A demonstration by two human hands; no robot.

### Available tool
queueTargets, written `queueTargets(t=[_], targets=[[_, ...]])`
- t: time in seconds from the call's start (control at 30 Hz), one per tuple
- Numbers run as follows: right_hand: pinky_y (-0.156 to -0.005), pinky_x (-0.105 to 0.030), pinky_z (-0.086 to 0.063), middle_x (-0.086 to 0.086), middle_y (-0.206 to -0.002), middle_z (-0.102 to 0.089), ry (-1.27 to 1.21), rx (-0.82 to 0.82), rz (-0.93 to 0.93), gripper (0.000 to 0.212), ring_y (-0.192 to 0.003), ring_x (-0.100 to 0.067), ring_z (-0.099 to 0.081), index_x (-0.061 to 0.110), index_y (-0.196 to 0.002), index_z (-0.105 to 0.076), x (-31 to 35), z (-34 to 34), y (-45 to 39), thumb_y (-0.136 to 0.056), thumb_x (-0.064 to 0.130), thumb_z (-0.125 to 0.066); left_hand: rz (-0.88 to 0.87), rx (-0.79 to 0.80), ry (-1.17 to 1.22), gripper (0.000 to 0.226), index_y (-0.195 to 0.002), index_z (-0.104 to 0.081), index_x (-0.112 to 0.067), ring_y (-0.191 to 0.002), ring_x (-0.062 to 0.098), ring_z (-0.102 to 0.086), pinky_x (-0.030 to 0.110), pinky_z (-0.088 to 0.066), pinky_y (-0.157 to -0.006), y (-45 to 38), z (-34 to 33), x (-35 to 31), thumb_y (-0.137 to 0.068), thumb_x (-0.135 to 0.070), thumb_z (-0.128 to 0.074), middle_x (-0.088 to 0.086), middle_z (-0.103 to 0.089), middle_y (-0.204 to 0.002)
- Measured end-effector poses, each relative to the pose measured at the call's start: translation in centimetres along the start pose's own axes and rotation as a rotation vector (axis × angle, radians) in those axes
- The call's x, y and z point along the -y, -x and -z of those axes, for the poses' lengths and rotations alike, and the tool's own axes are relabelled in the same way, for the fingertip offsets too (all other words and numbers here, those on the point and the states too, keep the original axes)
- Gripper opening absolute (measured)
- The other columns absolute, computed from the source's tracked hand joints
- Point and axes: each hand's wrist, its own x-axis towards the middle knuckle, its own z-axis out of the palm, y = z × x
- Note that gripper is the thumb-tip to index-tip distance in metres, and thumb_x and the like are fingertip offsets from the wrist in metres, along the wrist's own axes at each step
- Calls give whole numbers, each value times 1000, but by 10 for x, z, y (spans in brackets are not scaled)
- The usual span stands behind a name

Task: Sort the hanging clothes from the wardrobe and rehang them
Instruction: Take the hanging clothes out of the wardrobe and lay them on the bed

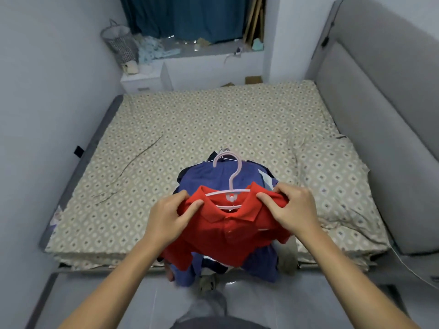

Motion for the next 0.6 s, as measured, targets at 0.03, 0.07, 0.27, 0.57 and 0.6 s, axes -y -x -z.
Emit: queueTargets(t=[0.03, 0.07, 0.27, 0.57, 0.6], targets=[[-62, -40, -50, 8, -56, -55, 1, 18, 0, 53, -59, -20, -60, 24, -64, -53, 2, -9, -6, -83, 71, -66, 13, -5, -1, 46, -75, -53, -21, -61, 17, -54, 42, -47, -60, -3, 0, 9, -96, -61, -55, -6, -54, -64], [-61, -39, -50, 8, -55, -53, 12, 34, -2, 54, -59, -21, -60, 23, -64, -52, 5, -18, -13, -83, 72, -65, 26, -7, -1, 45, -75, -53, -21, -61, 17, -55, 42, -47, -60, -7, -2, 19, -96, -61, -55, -6, -54, -64], [-61, -38, -49, 7, -55, -54, 67, 118, -94, 59, -60, -18, -59, 21, -64, -53, 4, -74, -74, -83, 75, -61, 94, 35, 17, 46, -78, -56, -23, -65, 17, -60, 41, -49, -63, -68, -31, 86, -95, -66, -53, -5, -60, -66], [-66, -38, -43, 6, -68, -61, 124, 321, -232, 47, -78, -26, -65, 20, -78, -59, -33, -173, -176, -94, 64, -62, 129, 228, -35, 46, -83, -52, -24, -86, 25, -63, 40, -47, -68, -187, -106, 185, -100, -66, -45, -3, -65, -85], [-69, -38, -43, 8, -67, -58, 135, 352, -229, 45, -80, -27, -65, 21, -78, -58, -43, -184, -182, -95, 62, -61, 137, 260, -42, 44, -83, -49, -25, -89, 25, -63, 39, -46, -68, -195, -116, 193, -101, -65, -45, -3, -64, -86]])
